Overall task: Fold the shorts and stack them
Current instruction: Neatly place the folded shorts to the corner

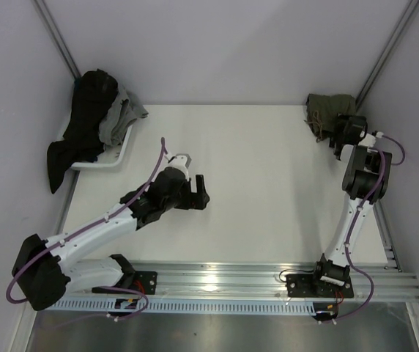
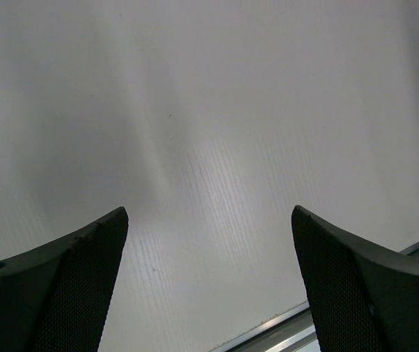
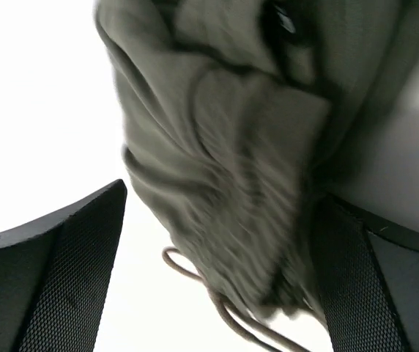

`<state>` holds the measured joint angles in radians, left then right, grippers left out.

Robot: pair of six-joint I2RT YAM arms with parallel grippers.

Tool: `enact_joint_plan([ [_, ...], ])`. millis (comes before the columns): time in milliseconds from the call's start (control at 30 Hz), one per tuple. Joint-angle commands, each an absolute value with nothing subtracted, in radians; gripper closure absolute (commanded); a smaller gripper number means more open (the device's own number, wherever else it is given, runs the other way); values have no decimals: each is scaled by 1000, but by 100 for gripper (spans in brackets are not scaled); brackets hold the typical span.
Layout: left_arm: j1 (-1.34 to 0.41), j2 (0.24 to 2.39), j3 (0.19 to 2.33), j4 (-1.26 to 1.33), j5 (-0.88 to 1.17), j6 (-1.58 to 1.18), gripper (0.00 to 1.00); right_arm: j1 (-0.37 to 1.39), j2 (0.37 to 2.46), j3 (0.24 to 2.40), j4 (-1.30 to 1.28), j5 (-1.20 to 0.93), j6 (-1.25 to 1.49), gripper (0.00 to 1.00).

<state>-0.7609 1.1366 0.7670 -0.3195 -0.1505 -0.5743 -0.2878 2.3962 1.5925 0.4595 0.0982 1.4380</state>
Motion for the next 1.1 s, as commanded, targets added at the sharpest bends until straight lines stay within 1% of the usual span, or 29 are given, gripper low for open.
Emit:
enact_joint_plan([
  [0, -753, 1057, 792, -333, -150, -555, 6, -317, 2220, 1490, 348, 106, 1345, 0],
  [67, -753, 1013, 787, -350, -153, -552, 6, -334, 2130, 1378, 347, 65, 1296, 1],
  [100, -753, 994, 784, -363, -158, -551, 6, -348, 2033, 1353, 286, 55, 1266, 1],
  [133, -753, 977, 778, -371, -160, -549, 6, -348, 1987, 1330, 249, 49, 1228, 1],
  [167, -753, 939, 769, -376, -160, -546, 6, -348, 1942, 1309, 156, 22, 1110, 1],
  [200, -753, 919, 759, -382, -164, -542, 6, -338, 1851, 1305, 91, 26, 1047, 0],
  [233, -753, 898, 750, -385, -167, -538, 6, -327, 1801, 1292, 42, 40, 987, 0],
  [267, -753, 878, 744, -388, -172, -537, 6, -315, 1749, 1261, 26, 35, 866, 0],
  [300, -753, 836, 727, -397, -187, -538, 6, -292, 1690, 1173, 22, 25, 821, 1],
  [333, -753, 813, 723, -400, -189, -543, 6, -282, 1560, 1117, 26, 15, 789, 1],
  [367, -753, 792, 715, -408, -192, -560, 5, -273, 1487, 1056, 61, -47, 723, 1],
  [400, -753, 747, 701, -416, -198, -571, 6, -261, 1412, 937, 66, -67, 697, 0],
  [433, -753, 726, 698, -422, -209, -578, 6, -230, 1265, 884, 60, -84, 675, 0],
  [533, -753, 649, 664, -442, -234, -597, 6, -166, 1056, 711, 6, -115, 612, 1],
  [567, -753, 632, 657, -465, -244, -601, 6, -154, 926, 672, -29, -135, 604, 0],
  [633, -753, 583, 644, -483, -261, -606, 6, -115, 800, 577, -86, -149, 586, 1],
  [667, -753, 565, 643, -509, -265, -615, 6, -103, 675, 548, -134, -150, 584, 1],
  [733, -753, 513, 631, -537, -270, -629, 6, -77, 551, 494, -169, -153, 580, 0],
  [767, -755, 493, 620, -543, -273, -649, 6, -60, 440, 456, -220, -144, 578, 0],
  [900, -759, 376, 488, -470, -271, -669, 6, -43, 241, 379, -314, -111, 522, 1],
  [933, -759, 353, 459, -456, -290, -670, 6, -43, 218, 367, -330, -106, 506, 1],
  [967, -759, 310, 384, -424, -313, -664, 6, -43, 203, 344, -340, -110, 502, 1],
  [1067, -759, 241, 297, -407, -345, -654, 6, -41, 167, 305, -318, -166, 495, 1],
])
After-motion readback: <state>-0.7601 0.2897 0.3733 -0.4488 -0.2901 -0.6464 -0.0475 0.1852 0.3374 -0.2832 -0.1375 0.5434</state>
